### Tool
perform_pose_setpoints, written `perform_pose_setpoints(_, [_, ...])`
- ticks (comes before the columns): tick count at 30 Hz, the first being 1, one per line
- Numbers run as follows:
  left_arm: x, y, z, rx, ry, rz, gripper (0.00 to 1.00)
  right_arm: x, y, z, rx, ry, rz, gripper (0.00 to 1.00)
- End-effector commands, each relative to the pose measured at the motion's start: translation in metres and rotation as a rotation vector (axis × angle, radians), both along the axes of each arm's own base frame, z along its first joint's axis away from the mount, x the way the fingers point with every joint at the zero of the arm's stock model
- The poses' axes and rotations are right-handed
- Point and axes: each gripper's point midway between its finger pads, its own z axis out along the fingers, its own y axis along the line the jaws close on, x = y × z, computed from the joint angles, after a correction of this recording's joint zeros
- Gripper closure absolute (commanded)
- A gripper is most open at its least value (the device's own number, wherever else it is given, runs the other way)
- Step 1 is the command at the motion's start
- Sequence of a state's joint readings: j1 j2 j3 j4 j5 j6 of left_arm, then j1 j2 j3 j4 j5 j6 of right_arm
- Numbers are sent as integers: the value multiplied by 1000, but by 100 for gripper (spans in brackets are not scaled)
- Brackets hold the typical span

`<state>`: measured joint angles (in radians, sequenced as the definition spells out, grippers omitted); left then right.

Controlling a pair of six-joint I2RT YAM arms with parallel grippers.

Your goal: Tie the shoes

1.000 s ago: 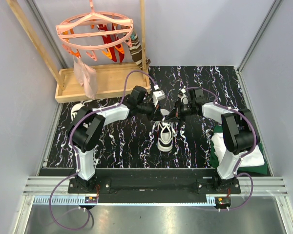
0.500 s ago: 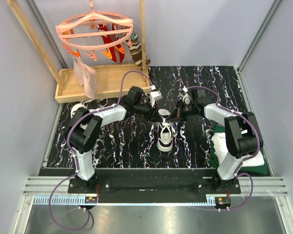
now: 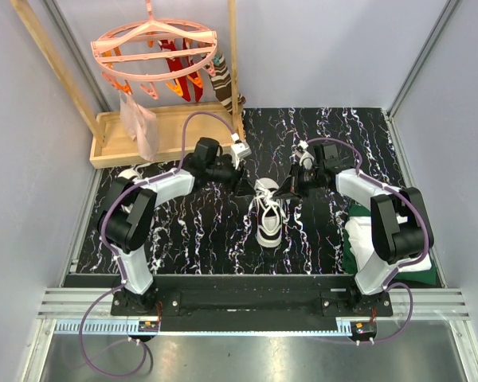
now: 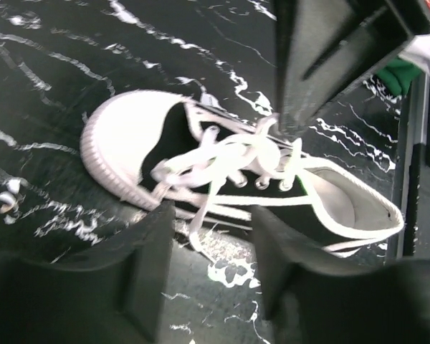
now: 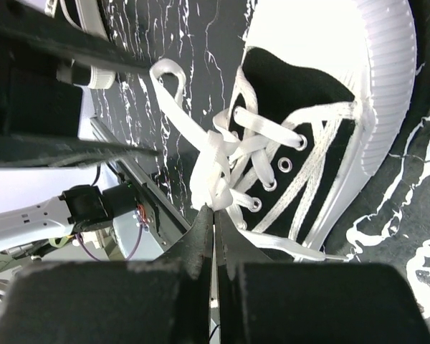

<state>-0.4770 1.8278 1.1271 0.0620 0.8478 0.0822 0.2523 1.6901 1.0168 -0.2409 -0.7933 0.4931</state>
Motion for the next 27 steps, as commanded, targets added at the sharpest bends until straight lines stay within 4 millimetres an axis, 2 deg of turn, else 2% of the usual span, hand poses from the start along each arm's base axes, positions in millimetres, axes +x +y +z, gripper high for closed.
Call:
perform_pose_setpoints(1, [15, 2, 29, -67, -23, 42, 44, 2, -4, 11, -10, -53, 10, 100])
perform_pose_setpoints(4, [18, -1, 35, -105, 78, 119, 18, 0, -4, 12, -9, -58, 18, 100])
perform_pose_setpoints(5, [18, -3, 36, -115, 106, 130, 14, 0, -4, 13, -10, -63, 22, 100])
perform_pose_setpoints(6, [21, -5, 42, -140, 103, 143, 5, 0, -4, 15, -9, -70, 24, 100])
perform_pose_setpoints(7, [18, -4, 40, -159, 172, 183, 1, 0, -4, 15, -9, -76, 28, 100])
perform_pose_setpoints(10, [29, -5, 44, -186, 221, 276, 1, 0, -4, 18, -6, -80, 35, 100])
perform_pose_setpoints(14, [44, -5, 34, -147, 298, 404, 1, -1, -4, 19, -4, -82, 43, 100])
perform_pose_setpoints(16, [46, -3, 23, -81, 354, 452, 1, -2, -4, 21, -5, -95, 49, 100])
perform_pose_setpoints(22, [42, -8, 13, -98, 424, 494, 1, -4, -4, 20, -3, -92, 60, 100])
perform_pose_setpoints(24, [42, -12, 16, -113, 430, 490, 1, -5, -4, 21, -3, -94, 61, 100])
perform_pose_setpoints(27, [41, -18, 17, -124, 446, 484, 11, -5, -5, 21, -7, -98, 62, 100])
